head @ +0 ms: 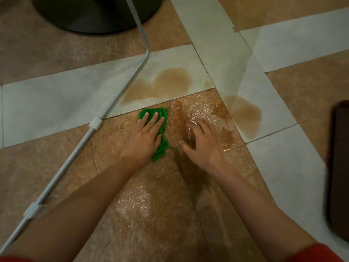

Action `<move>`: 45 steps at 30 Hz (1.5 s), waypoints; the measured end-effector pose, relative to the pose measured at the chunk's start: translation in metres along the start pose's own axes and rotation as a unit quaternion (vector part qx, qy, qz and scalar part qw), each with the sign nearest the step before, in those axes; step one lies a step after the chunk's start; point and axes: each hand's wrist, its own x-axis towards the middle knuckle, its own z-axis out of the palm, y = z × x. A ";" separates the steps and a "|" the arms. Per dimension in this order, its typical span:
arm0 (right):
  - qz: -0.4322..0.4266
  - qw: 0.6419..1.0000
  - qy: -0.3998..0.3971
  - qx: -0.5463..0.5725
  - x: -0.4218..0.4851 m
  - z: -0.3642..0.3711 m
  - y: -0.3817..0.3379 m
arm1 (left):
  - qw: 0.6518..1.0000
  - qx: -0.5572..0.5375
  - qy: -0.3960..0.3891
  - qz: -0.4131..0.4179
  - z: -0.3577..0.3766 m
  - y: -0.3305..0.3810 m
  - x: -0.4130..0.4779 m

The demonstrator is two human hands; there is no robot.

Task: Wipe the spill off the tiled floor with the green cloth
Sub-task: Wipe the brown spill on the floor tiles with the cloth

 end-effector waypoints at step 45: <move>0.074 0.987 0.085 0.116 -0.002 -0.006 0.035 | 0.998 -0.016 -0.048 0.025 0.003 0.065 0.076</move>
